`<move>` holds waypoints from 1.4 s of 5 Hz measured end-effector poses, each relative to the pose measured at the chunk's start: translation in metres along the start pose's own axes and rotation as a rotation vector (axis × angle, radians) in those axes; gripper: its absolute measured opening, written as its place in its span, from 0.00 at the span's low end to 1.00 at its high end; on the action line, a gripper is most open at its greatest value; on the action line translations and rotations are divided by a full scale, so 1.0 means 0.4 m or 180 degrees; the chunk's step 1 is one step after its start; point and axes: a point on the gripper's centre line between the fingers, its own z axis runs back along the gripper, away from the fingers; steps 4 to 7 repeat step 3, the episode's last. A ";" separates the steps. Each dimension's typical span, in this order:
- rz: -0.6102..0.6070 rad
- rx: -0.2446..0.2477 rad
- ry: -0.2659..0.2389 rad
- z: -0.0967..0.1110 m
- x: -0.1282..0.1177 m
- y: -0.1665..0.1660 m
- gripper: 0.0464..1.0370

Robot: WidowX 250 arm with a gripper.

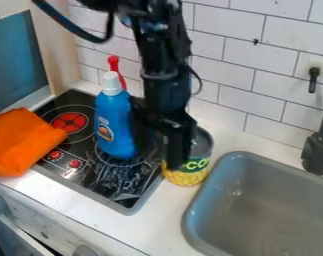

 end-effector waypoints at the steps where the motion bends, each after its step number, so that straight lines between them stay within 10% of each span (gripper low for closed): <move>1: 0.0072 0.0233 -0.0151 0.073 -0.060 0.009 0.97; 3: 0.0081 0.0390 -0.0106 0.168 -0.152 0.011 0.97; 7: 0.0081 0.0390 -0.0106 0.168 -0.152 0.011 0.97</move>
